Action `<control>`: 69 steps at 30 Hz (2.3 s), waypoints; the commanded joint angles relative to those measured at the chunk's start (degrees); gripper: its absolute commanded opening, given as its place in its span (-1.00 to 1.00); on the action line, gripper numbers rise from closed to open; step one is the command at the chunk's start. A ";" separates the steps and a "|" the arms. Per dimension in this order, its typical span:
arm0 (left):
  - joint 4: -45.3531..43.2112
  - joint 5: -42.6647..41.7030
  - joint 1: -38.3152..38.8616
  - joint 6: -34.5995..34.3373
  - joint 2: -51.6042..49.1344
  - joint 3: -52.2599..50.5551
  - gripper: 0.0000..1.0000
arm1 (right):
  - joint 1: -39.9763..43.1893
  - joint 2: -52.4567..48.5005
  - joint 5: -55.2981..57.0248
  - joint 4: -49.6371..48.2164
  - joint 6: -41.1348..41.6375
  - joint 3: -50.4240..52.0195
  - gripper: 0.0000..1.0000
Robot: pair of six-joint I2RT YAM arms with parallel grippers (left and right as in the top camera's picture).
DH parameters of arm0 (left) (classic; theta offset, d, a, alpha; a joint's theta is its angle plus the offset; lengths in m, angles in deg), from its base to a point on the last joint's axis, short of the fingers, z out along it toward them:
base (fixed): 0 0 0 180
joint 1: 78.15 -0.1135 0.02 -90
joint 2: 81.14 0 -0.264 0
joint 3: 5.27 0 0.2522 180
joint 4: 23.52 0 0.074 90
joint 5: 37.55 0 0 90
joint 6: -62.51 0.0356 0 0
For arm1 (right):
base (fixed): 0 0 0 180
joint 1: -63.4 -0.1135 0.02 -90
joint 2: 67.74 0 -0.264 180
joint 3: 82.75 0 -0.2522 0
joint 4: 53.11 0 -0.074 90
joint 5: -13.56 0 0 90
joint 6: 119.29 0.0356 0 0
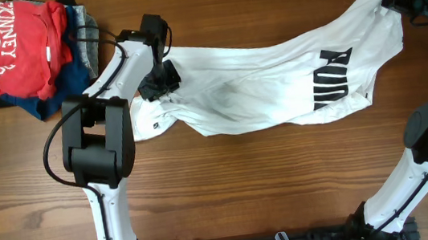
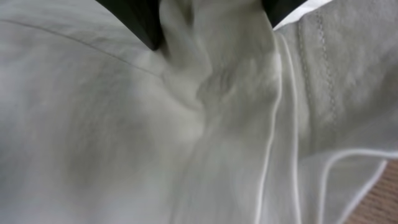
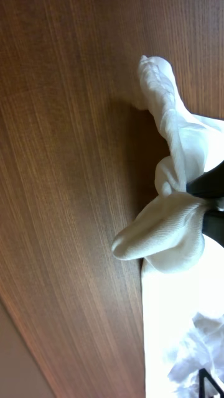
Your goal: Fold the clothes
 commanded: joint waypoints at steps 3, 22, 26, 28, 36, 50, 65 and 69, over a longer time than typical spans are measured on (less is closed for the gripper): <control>0.57 0.09 -1.51 3.34 3.89 -0.74 0.57 | -0.17 -0.92 0.52 -0.11 -0.98 -0.20 -0.92; 3.76 -4.15 -2.10 -2.12 4.48 -0.85 -0.15 | -0.17 -0.92 0.52 -0.31 -1.22 -0.20 -0.91; 3.43 -4.09 -2.10 -2.10 4.48 -1.36 -0.18 | -0.17 -0.92 0.50 -0.63 -1.18 -0.20 -0.91; 2.58 -3.93 -2.10 -2.10 4.48 -1.99 -0.24 | -0.17 -0.92 0.50 -0.63 -1.14 -0.20 -0.91; 0.72 -3.91 -2.10 -2.05 4.37 -2.29 -0.55 | -0.17 -0.92 0.26 -1.60 -0.98 -0.20 -0.91; -1.79 -1.77 -2.12 1.09 4.66 -2.27 -0.92 | -0.17 -0.92 0.07 -1.84 -1.18 -0.20 -0.91; -1.86 12.70 -5.31 6.93 28.17 4.28 -0.92 | 0.17 4.20 -1.66 -2.58 -1.66 -0.55 -0.92; -3.43 13.57 -8.02 9.25 35.06 4.28 -0.92 | 0.74 7.89 -1.64 -2.97 -1.64 -0.61 -0.92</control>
